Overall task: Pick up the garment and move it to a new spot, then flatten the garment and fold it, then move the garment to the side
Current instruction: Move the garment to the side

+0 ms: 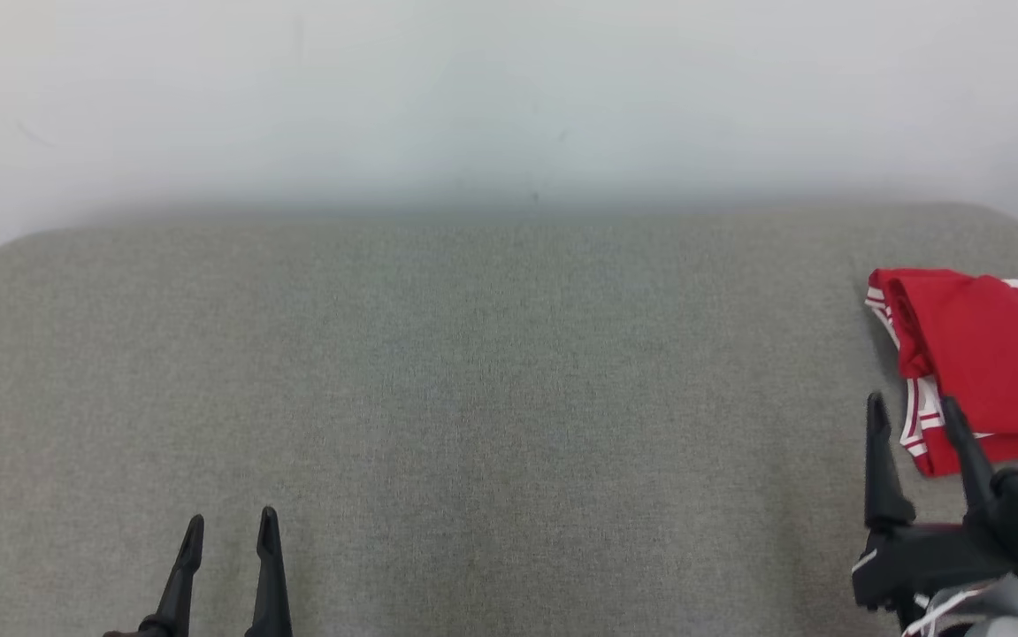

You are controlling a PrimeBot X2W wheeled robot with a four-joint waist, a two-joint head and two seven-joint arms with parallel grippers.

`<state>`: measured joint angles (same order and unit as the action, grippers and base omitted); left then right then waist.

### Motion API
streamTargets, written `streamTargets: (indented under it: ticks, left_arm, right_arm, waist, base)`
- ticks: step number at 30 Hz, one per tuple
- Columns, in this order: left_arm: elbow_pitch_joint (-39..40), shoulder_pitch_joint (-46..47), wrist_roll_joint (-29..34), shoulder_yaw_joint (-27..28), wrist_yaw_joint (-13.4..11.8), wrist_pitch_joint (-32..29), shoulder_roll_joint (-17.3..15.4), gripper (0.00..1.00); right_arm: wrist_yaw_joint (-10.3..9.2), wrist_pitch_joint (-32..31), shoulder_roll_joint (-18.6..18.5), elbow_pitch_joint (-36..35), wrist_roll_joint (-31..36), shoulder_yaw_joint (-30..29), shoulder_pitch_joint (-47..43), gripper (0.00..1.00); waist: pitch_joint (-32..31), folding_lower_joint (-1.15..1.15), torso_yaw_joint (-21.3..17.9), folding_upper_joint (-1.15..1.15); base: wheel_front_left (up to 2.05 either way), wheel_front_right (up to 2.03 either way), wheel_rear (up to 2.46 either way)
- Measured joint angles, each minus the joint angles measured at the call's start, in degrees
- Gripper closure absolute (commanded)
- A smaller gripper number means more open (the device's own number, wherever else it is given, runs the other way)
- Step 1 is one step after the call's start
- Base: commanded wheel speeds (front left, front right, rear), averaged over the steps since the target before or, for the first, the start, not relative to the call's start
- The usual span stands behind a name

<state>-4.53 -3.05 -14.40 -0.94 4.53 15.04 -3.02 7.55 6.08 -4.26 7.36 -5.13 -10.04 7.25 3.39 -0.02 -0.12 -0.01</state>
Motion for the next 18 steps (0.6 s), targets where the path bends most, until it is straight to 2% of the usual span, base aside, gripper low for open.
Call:
streamTargets:
  ticks: [9, 18]
  left_arm:
    - [-0.88, -1.65, -2.1, -1.26, 0.01, 0.0, 0.08, 0.0]
    - [-2.71, -3.11, -3.86, -0.52, -0.45, 0.0, 0.08, 0.0]
  right_arm:
    - [0.0, 1.08, 1.25, 1.24, -1.35, 4.99, -7.52, 0.0]
    - [0.0, 2.61, 1.34, 4.11, -2.96, 9.04, -8.76, 0.0]
  waist:
    - [-4.97, 0.0, 0.52, 0.0]
    - [-6.12, 0.02, 0.73, 0.01]
  base:
    - [0.0, 0.0, 0.0]
    - [0.0, 0.0, 0.0]
